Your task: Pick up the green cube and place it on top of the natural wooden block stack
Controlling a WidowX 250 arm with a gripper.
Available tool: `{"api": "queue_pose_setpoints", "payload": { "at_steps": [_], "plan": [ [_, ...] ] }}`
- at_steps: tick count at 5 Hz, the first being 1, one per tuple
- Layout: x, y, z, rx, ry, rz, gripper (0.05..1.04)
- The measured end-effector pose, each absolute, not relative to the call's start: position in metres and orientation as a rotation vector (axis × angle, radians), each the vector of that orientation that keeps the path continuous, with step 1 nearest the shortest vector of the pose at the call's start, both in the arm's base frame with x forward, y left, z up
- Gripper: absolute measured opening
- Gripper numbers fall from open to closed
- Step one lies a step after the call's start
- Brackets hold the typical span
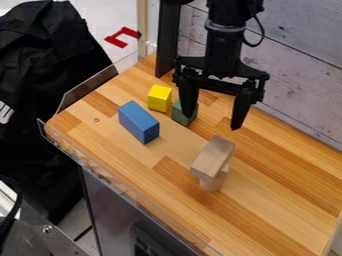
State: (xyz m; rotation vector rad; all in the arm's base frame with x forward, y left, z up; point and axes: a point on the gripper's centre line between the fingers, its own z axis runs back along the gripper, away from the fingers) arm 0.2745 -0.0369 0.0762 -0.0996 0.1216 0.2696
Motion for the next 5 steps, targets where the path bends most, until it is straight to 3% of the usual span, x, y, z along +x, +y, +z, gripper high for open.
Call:
{"api": "queue_pose_setpoints", "payload": {
  "at_steps": [4, 5],
  "plan": [
    [0.281, 0.001, 0.066, -0.097, 0.161, 0.319, 0.999],
    [0.289, 0.011, 0.062, -0.044, 0.192, 0.268, 0.999]
  ]
}}
